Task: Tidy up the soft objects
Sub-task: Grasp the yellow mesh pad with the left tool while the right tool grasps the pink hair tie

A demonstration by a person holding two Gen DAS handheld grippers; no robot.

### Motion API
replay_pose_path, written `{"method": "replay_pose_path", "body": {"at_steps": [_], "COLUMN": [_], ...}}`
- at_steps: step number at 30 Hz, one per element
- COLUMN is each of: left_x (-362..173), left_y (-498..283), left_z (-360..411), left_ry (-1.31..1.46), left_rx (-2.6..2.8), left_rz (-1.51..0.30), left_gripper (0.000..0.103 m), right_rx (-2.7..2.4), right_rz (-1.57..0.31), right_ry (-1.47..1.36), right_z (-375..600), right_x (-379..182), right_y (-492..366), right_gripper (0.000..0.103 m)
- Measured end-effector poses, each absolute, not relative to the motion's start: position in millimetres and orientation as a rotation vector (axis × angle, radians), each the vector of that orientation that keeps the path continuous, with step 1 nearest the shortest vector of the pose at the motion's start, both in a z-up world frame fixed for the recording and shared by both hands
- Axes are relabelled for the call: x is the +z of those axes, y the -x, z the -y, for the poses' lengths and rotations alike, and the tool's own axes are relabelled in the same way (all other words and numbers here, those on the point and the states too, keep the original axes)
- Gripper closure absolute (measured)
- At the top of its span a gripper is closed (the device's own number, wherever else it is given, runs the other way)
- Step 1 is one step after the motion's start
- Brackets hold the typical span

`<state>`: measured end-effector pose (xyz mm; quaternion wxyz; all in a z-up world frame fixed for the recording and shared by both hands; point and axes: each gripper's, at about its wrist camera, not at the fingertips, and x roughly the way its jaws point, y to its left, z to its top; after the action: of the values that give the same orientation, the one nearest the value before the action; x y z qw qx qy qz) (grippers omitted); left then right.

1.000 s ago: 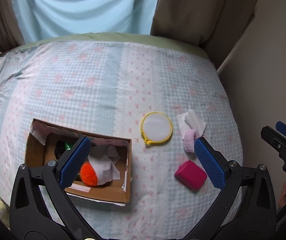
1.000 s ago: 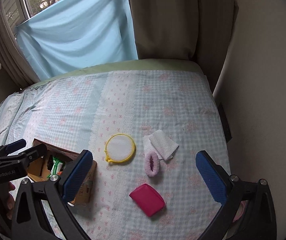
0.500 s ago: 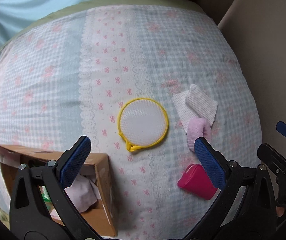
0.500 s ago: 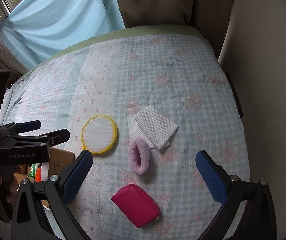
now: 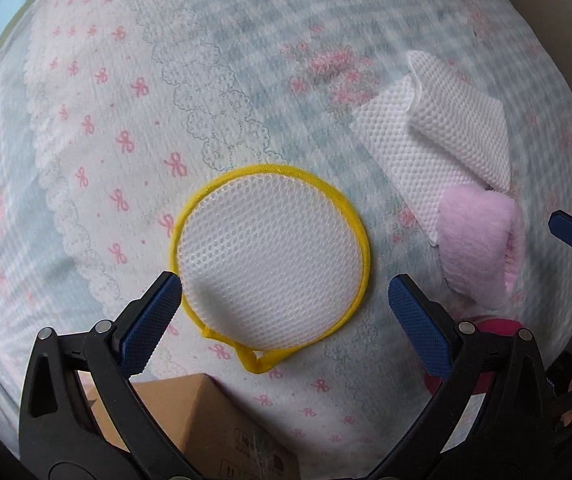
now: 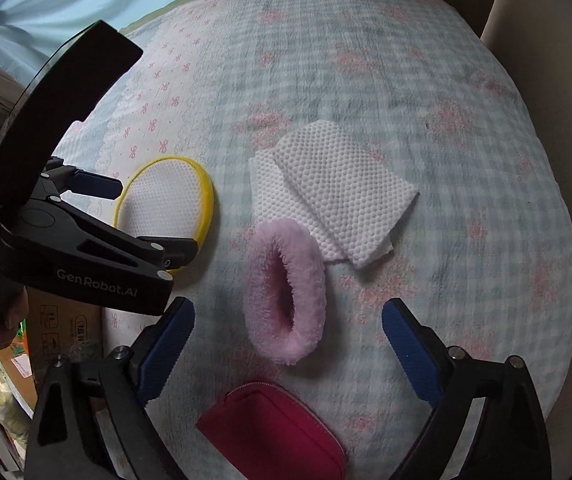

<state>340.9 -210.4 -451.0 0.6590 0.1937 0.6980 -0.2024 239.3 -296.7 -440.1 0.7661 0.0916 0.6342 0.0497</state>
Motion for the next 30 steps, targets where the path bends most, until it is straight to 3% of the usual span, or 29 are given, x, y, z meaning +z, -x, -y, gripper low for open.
{"method": "replay_pose_path", "body": {"at_steps": [3,9,13,14,15,17,19,20,30], "left_x": [-469,-492,-493,-492,-488,-481,-474,-470,-441], "left_y": [-342,-346,-350,-351,-355,-361,-369,-373,-388], "left_z": [212,207,201,199,194,184,173,166,117], "left_ry": [-0.471,-0.513,-0.497,-0.491,-0.482,-0.456,-0.436,-0.429,-0.32], "left_rx": [-0.463,-0.436,-0.451,-0.448,-0.444,-0.429,-0.396,-0.375,-0.335], "left_rz": [-1.605,-1.616,-1.607,-1.603,-1.599,-1.593,-1.585,-1.579,-1.556], "left_gripper": [0.0,0.001,0.019,0.032,0.035,0.068,0.085,0.089,0.09], "right_rx": [0.128,0.162,0.142,0.137,0.133,0.124,0.119,0.115,0.083], "right_rz": [-1.404,-1.447,-1.449,-1.448,-1.448,-1.447,-1.443,-1.441,-1.405], "right_ry": [-0.191,-0.156,-0.14,-0.149,-0.158,-0.161,-0.164,-0.164,-0.175], "right_z": [293,283,282,284,285,287,289,289,297], "right_x": [-453,-470,-471,-471,-471,-471,-469,-468,-438], "right_y": [-244,-249,-249,-248,-248,-246,-244,-243,-227], "right_gripper": [0.021,0.054,0.07,0.071,0.071,0.074,0.074,0.074,0.076]}}
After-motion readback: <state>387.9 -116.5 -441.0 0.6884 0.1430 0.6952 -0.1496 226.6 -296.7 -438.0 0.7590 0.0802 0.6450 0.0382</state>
